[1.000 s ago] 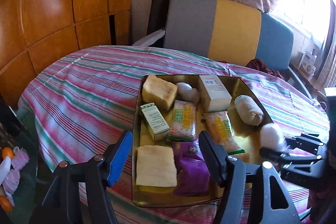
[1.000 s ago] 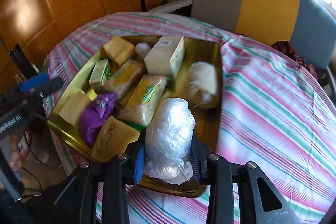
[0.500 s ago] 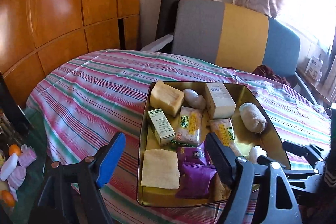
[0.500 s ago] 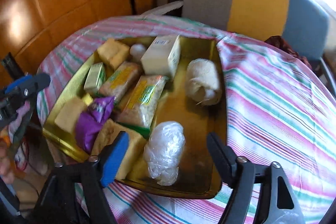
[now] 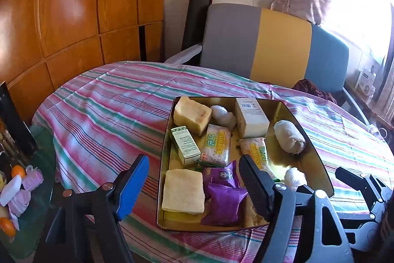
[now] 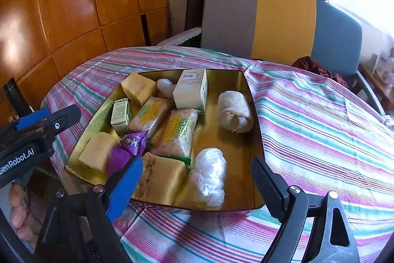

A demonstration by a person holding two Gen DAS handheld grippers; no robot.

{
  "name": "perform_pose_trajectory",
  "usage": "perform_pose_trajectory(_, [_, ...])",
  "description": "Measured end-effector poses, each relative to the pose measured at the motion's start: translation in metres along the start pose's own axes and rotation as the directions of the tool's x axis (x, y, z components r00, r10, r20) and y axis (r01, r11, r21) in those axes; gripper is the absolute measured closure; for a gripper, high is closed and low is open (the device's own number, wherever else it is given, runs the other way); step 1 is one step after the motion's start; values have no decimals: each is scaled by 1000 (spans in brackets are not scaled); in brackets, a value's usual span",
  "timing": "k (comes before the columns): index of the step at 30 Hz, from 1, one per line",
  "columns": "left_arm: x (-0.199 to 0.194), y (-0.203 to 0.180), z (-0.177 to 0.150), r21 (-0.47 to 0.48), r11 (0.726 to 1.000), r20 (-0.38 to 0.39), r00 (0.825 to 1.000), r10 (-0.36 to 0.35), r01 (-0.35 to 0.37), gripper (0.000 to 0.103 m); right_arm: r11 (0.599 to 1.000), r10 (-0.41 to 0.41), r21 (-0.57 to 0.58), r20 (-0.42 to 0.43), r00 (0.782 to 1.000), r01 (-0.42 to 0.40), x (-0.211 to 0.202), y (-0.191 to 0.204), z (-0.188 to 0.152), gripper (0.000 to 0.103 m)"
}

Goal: Organize objects
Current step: 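Carry the white wrapped ball into the tray and open the right gripper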

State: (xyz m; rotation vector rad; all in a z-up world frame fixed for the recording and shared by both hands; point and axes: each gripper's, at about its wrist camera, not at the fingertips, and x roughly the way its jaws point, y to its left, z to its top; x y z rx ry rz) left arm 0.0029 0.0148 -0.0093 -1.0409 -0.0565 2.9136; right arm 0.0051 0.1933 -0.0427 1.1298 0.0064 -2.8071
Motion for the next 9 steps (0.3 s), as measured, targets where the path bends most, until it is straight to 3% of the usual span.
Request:
perform_pose_trajectory(4, [-8, -2, -1, 19, 1000, 56, 998, 23, -24, 32, 1000, -9, 2, 1, 1000, 9, 0, 1, -1, 13])
perform_pose_trajectory(9, [-9, -2, 0, 11, 1000, 48, 999, -7, 7, 32, 1000, -23, -7, -3, 1000, 23, 0, 3, -1, 13])
